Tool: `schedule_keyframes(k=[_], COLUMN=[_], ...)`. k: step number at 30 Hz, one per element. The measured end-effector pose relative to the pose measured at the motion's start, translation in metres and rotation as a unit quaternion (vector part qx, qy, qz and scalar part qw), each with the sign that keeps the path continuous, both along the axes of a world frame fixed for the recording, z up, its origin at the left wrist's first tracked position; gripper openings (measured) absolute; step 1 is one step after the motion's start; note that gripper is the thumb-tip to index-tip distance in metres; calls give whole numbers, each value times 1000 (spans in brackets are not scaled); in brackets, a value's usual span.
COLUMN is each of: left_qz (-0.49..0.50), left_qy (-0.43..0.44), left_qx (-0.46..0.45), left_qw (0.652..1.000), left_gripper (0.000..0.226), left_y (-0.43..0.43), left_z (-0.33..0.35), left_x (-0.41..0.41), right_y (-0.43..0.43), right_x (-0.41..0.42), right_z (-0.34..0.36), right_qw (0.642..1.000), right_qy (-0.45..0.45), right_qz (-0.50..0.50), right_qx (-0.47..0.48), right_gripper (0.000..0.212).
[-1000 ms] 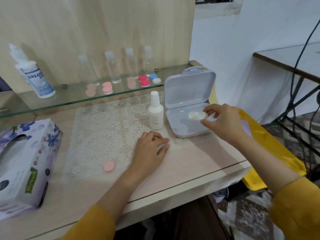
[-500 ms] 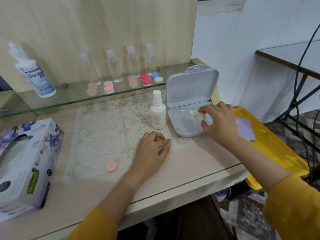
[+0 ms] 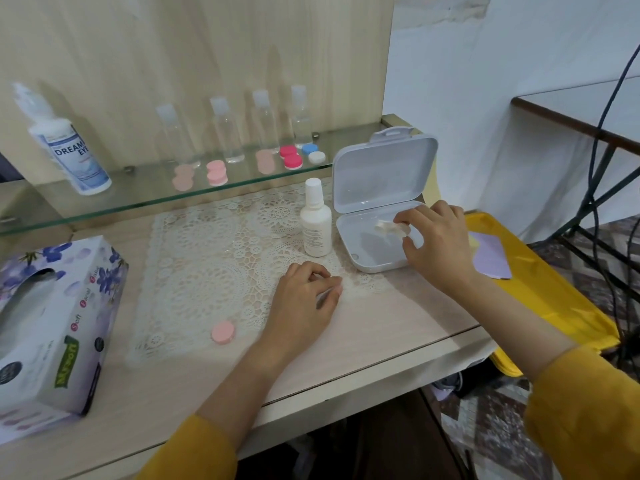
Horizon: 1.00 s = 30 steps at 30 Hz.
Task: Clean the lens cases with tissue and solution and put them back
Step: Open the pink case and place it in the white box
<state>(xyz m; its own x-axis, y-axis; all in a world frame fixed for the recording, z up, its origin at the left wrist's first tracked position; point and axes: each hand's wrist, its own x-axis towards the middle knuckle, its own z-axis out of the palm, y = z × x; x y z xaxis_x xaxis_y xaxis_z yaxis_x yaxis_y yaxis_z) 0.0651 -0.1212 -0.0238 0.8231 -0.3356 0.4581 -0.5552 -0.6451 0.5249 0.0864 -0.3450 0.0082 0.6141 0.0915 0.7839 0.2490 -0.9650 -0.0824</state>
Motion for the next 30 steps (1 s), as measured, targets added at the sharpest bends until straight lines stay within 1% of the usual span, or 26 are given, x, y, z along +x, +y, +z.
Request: schedule_keyframes(k=[10, 16, 19, 21, 25, 28, 30], left_qz=[1, 8, 17, 20, 29, 53, 79], left_qy=[1, -12, -9, -6, 8, 12, 18], left_qx=[10, 39, 45, 44, 23, 5, 2], left_qw=[1000, 999, 999, 999, 999, 998, 997], left_gripper=[43, 39, 41, 43, 47, 47, 34], left_y=[0, -1, -1, -1, 7, 26, 45], left_z=[1, 3, 6, 8, 17, 31, 39], left_x=[0, -4, -5, -6, -7, -6, -6], right_y=[-1, 0, 0, 2, 13, 29, 45], right_x=[-2, -5, -8, -11, -22, -35, -43], right_z=[0, 1, 1, 0, 9, 22, 30], right_qw=[1000, 999, 998, 996, 980, 946, 923], right_qy=[10, 14, 18, 28, 67, 126, 157], right_qz=[5, 5, 11, 18, 56, 101, 141], right_qx=[20, 40, 61, 88, 178, 282, 321], right_gripper=[25, 15, 18, 22, 24, 18, 11])
